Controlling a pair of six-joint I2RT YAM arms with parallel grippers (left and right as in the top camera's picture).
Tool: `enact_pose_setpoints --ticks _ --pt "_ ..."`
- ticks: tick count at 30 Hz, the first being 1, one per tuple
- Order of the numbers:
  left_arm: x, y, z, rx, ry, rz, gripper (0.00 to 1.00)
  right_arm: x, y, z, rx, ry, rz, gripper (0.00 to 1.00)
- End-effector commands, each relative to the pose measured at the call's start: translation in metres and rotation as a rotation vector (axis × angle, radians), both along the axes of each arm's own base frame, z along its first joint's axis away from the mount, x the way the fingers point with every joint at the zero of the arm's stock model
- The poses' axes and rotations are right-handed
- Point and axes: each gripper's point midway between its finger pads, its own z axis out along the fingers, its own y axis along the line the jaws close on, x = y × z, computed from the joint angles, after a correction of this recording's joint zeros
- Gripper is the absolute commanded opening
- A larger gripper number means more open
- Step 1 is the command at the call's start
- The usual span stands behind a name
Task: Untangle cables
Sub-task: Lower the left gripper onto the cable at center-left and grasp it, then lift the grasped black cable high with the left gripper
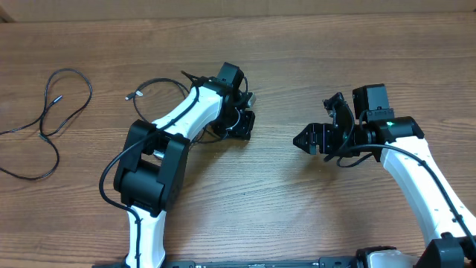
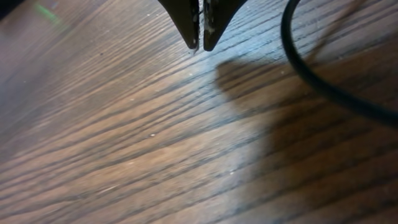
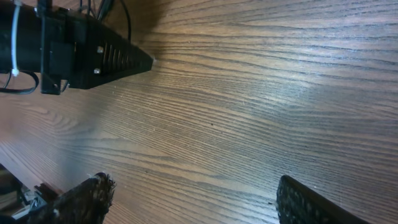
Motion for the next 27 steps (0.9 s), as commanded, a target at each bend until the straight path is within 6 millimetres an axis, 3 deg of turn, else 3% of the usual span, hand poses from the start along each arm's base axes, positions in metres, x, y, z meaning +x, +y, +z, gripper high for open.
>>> enact_pose_setpoints --ticks 1,6,9,10,14,18,24,25,27 --pt "0.021 -0.005 0.024 -0.049 -0.043 0.001 0.14 0.002 0.0 0.008 0.0 -0.026 -0.003 0.83" --pt "0.043 0.003 0.053 -0.018 -0.112 -0.015 0.29 0.002 0.0 0.008 0.0 -0.027 -0.003 0.83" --pt "0.064 0.03 0.061 0.142 -0.198 0.022 0.64 0.002 0.0 0.008 0.0 -0.027 -0.003 0.83" --pt "0.066 0.035 0.06 0.17 -0.208 0.03 0.65 0.002 0.0 0.008 0.0 -0.027 -0.003 0.83" --pt "0.063 0.041 0.05 0.207 -0.168 0.068 0.63 0.002 0.0 0.008 0.0 -0.028 -0.002 0.83" --pt "0.048 0.038 0.027 0.239 -0.07 0.101 0.56 0.002 0.0 0.008 0.0 -0.028 -0.002 0.83" --pt "0.024 0.01 -0.007 0.174 0.061 0.049 0.55 0.002 0.0 0.008 0.0 -0.027 -0.002 0.83" --pt "0.021 0.007 -0.011 0.165 0.078 0.042 0.52 0.002 0.0 0.008 0.0 -0.027 -0.003 0.83" --pt "0.015 0.0 -0.017 0.151 0.105 0.029 0.27 0.002 0.0 0.008 0.0 -0.026 -0.003 0.83"
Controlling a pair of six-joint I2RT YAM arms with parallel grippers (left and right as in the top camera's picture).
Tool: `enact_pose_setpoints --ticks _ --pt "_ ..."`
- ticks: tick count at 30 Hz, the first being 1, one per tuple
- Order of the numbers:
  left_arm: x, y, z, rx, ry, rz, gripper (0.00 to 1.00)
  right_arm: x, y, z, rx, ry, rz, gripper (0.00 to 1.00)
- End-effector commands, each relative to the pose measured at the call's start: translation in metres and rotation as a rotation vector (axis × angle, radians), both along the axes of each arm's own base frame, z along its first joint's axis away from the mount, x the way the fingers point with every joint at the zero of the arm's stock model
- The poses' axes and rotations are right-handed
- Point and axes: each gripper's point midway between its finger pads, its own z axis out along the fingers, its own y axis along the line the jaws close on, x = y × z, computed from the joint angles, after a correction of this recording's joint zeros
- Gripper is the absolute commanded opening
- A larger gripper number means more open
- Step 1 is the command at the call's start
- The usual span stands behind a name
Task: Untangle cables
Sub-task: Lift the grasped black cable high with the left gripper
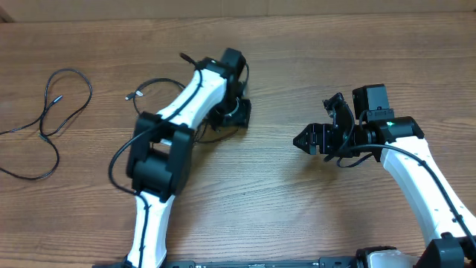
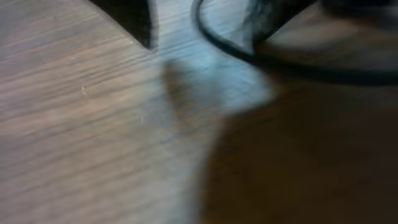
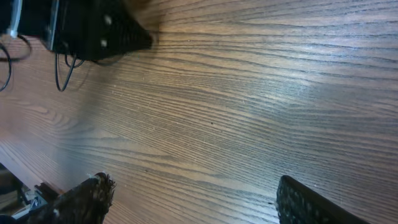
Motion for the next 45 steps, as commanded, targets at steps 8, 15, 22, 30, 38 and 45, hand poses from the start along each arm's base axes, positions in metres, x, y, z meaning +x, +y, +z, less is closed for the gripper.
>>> enact_pose_setpoints --ticks 8,15,22,30,38,45 --pt "0.011 -0.023 0.043 -0.13 -0.064 -0.068 0.04 0.002 0.0 0.008 0.0 -0.027 -0.002 0.83" --pt "0.047 -0.024 0.211 -0.346 -0.426 -0.072 0.04 0.002 -0.001 0.008 -0.007 -0.028 -0.005 0.83" --pt "0.019 -0.016 0.361 -0.56 -0.716 -0.122 0.04 0.002 -0.001 0.008 -0.007 -0.029 -0.004 0.83" --pt "-0.023 0.008 0.48 -0.624 -1.069 -0.146 0.04 0.002 -0.001 0.008 -0.008 -0.029 -0.004 0.83" --pt "-0.027 0.029 0.498 -0.544 -1.165 -0.078 0.04 0.004 -0.001 0.008 -0.005 -0.037 -0.004 0.83" --pt "-0.016 0.04 0.496 -0.474 -1.194 -0.026 0.04 0.005 0.001 0.01 0.005 -0.041 0.0 0.84"
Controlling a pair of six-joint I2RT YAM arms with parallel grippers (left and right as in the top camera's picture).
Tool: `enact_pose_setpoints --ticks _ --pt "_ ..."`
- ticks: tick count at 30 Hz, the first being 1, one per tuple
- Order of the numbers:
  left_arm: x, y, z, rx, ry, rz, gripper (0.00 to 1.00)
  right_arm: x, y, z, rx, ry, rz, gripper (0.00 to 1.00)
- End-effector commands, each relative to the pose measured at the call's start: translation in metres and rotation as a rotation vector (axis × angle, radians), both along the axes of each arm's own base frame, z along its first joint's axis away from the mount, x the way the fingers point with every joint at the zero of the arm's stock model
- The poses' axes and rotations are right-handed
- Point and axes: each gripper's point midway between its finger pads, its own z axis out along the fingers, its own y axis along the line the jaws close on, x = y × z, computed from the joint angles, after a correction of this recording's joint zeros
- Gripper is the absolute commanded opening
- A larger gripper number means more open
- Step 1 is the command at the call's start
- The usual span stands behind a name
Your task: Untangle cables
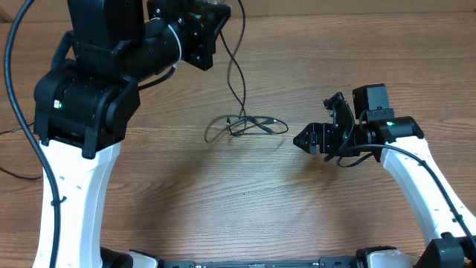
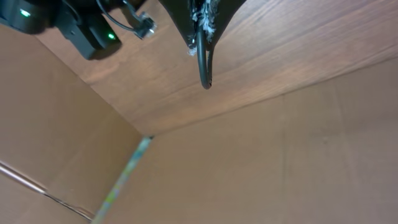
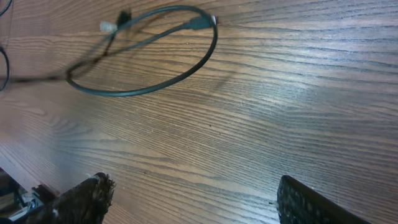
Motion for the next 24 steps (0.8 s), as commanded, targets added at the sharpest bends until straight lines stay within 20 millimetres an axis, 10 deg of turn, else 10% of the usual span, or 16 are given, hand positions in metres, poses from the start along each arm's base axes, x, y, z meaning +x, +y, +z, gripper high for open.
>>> enact_pose_setpoints --ticks 1,15,24 --pt "0.006 0.011 0.011 0.019 -0.059 0.056 0.04 0.003 0.002 0.01 0.011 -0.035 0.001 0.84" --pt "0.018 0.016 0.05 -0.09 -0.167 0.126 0.04 0.009 0.002 0.012 0.014 -0.062 0.002 0.83" --pt "0.015 0.041 0.118 -0.182 -0.416 0.24 0.04 0.011 0.002 0.013 0.015 -0.073 0.001 0.84"
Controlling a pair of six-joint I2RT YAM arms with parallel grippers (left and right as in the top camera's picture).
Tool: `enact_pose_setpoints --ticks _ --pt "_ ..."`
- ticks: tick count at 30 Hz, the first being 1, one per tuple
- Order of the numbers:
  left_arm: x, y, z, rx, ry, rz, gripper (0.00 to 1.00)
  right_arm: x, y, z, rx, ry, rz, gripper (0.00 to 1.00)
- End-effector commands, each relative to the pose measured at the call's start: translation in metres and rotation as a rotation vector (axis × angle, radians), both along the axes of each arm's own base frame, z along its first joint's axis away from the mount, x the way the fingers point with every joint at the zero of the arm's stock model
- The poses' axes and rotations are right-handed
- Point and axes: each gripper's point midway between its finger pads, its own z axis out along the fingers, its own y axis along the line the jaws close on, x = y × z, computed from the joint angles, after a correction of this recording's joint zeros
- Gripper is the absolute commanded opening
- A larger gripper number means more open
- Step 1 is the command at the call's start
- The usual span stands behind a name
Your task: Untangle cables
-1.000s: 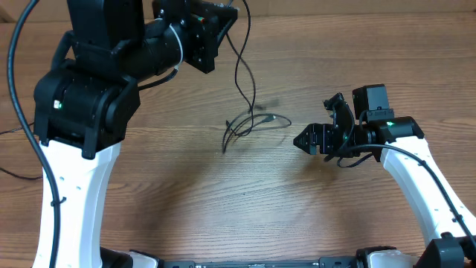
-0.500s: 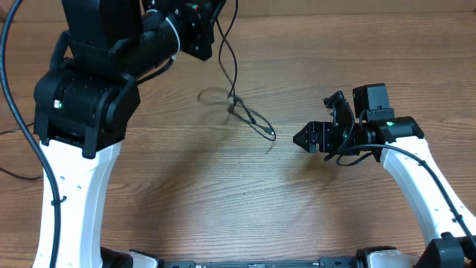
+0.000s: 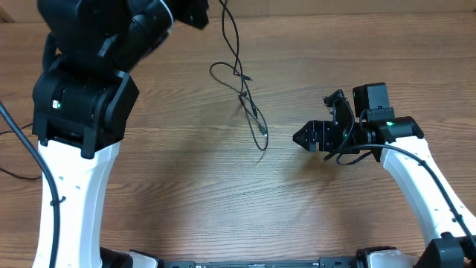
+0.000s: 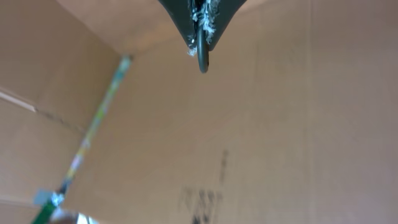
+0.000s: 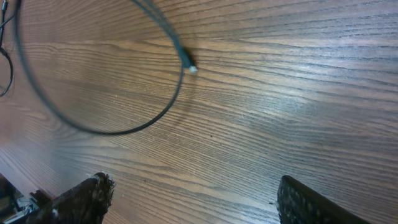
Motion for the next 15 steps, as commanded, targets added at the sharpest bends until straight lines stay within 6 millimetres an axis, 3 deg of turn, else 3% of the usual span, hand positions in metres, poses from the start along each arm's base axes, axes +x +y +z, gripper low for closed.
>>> enact_pose_setpoints --ticks 1,4,9,15 --pt "-0.013 0.024 0.037 -0.056 -0.1 0.091 0.04 0.003 0.001 0.01 0.01 -0.035 0.001 0.83" --pt "-0.014 0.029 0.045 -0.069 -0.126 0.119 0.04 0.003 0.001 0.01 0.01 -0.036 0.001 0.83" --pt "-0.01 0.034 0.037 -0.058 -0.095 0.153 0.04 0.003 0.002 0.011 0.016 -0.036 0.004 0.84" --pt "-0.021 0.026 0.042 -0.044 -0.102 0.088 0.04 0.006 0.033 0.04 0.223 -0.097 0.096 0.82"
